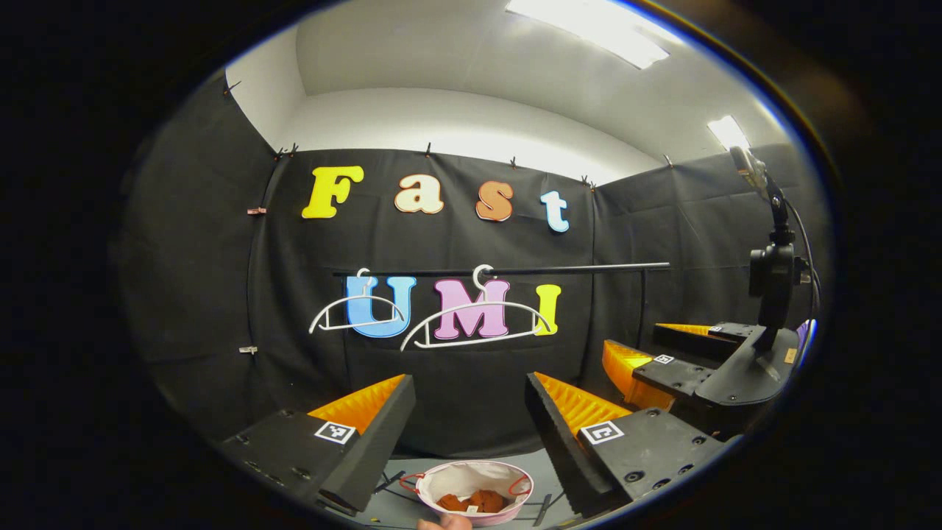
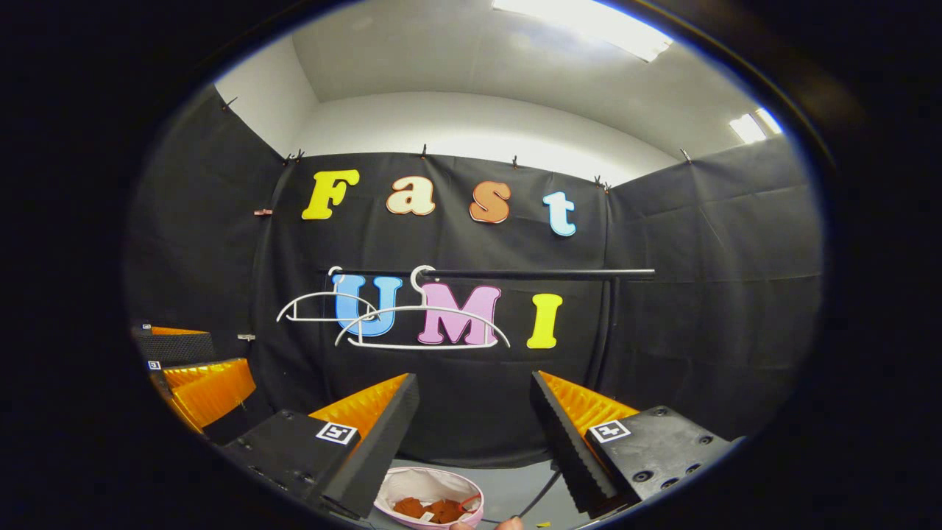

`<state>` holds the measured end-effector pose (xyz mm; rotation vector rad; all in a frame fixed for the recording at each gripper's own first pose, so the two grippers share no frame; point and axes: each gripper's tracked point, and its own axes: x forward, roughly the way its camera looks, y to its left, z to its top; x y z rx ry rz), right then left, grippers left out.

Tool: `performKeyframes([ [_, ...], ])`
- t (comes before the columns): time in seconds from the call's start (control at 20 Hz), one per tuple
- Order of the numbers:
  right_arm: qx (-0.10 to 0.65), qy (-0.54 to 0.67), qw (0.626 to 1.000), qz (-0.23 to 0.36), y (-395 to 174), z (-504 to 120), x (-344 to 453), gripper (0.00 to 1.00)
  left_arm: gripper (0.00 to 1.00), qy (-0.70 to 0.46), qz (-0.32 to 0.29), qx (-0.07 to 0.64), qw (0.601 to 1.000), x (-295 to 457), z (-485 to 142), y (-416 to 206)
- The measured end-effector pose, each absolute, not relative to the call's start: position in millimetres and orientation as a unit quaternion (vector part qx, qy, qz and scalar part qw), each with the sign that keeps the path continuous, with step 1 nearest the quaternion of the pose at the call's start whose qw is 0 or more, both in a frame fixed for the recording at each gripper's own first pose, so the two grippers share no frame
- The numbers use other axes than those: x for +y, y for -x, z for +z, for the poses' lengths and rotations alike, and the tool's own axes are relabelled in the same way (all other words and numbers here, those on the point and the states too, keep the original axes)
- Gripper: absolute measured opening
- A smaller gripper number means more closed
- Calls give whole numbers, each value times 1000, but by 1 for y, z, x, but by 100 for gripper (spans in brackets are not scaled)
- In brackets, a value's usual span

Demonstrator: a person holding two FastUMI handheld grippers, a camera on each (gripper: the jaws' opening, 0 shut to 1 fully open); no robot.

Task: Grasp the clothes on the hanger with both hands and then place them into the laundry hamper below.

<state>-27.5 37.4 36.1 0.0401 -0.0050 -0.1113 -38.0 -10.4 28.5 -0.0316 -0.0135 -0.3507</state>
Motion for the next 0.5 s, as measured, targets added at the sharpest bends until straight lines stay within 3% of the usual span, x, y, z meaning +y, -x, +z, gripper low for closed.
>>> performKeyframes([
  [0.5,-14,-5,999,-46,31,45,41,98,95,30,-175,-6,984,-13,32,44],
])
